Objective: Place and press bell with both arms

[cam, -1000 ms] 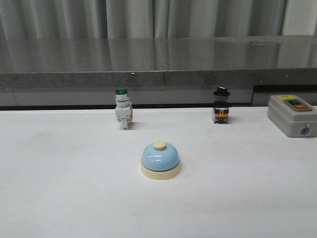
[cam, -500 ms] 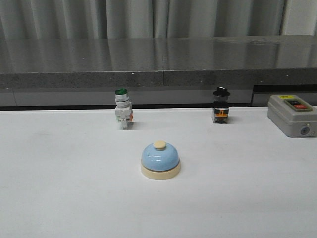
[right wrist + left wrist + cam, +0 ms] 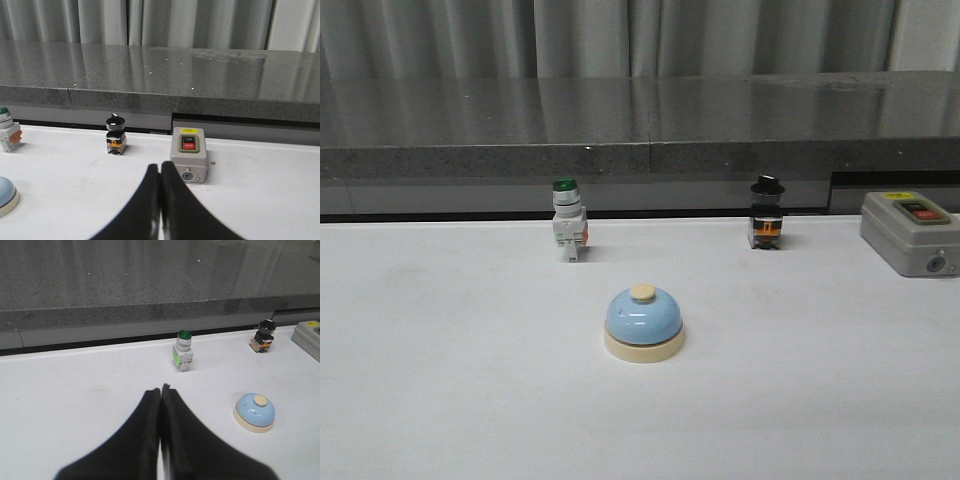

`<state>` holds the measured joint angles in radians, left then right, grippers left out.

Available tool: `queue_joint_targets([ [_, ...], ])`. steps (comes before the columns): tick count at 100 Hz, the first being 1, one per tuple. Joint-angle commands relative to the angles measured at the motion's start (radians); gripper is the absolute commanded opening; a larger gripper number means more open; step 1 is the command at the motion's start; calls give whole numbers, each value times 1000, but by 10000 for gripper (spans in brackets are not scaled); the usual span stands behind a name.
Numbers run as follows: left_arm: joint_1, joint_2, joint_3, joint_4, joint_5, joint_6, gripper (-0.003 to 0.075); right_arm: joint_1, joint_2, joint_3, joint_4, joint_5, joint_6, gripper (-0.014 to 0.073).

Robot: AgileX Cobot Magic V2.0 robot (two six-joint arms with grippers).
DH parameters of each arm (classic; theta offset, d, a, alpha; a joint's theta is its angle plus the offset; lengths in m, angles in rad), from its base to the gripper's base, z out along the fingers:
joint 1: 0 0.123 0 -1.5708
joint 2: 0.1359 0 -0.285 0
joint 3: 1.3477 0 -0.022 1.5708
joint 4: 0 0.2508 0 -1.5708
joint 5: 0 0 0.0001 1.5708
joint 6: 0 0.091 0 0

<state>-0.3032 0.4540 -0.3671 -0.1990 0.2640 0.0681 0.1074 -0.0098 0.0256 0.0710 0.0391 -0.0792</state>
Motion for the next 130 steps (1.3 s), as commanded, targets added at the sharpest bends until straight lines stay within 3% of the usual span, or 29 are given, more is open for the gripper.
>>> queue_joint_targets([
  [1, 2, 3, -27, 61, -98, -1, -20, -5, -17, -14, -4, -83, 3, -60],
  [29, 63, -71, -4, 181, -120, -8, -20, -5, -17, -14, -4, -83, 3, -60],
  [75, 262, -406, 288, 186, -206, -38, -20, -5, -17, -14, -4, -83, 3, -60],
  [89, 278, -493, 354, 186, -209, -61, -20, -5, -17, -14, -4, -83, 3, -60],
  [130, 278, -488, 410, 199, -313, -87, -20, -5, -16, -14, -4, -84, 3, -60],
])
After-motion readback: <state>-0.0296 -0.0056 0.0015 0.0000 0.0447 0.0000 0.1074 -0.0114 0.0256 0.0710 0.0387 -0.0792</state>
